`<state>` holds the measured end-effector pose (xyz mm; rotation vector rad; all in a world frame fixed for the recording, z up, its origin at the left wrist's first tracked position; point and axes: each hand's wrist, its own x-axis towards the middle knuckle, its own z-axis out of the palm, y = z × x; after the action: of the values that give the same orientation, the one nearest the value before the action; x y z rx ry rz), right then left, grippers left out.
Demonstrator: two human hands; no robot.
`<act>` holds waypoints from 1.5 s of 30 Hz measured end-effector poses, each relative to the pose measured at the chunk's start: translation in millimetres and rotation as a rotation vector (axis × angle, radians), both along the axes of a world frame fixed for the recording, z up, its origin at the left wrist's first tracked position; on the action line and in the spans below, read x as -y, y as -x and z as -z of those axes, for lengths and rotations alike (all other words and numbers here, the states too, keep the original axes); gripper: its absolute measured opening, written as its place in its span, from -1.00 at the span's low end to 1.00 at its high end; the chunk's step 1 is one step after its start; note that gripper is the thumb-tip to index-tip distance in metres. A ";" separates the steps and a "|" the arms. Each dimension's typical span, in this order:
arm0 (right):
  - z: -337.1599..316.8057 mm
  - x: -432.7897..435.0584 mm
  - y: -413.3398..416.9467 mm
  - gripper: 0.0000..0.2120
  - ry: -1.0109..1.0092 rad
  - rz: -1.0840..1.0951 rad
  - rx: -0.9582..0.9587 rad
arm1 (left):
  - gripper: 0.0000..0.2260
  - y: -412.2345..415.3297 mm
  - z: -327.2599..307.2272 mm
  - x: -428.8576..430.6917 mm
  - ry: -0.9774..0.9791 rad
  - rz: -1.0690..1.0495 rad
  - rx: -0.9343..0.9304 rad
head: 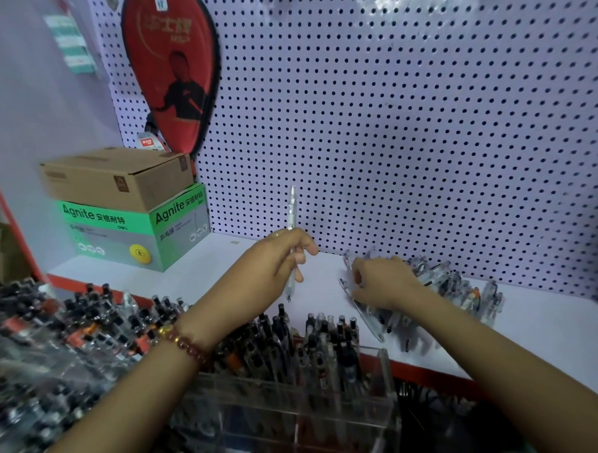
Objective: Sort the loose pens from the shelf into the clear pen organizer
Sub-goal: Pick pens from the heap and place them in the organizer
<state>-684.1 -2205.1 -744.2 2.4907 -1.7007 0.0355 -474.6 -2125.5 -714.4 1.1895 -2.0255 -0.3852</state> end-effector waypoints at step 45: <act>-18.5 -193.0 -160.0 -0.85 -0.005 -0.515 0.481 | -0.73 -139.6 63.5 -177.0 -0.128 -0.350 -0.201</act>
<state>-524.1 -2012.0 -725.7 3.0212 -1.1097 0.7261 -335.0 -1948.5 -777.9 1.4894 -1.6040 -0.4440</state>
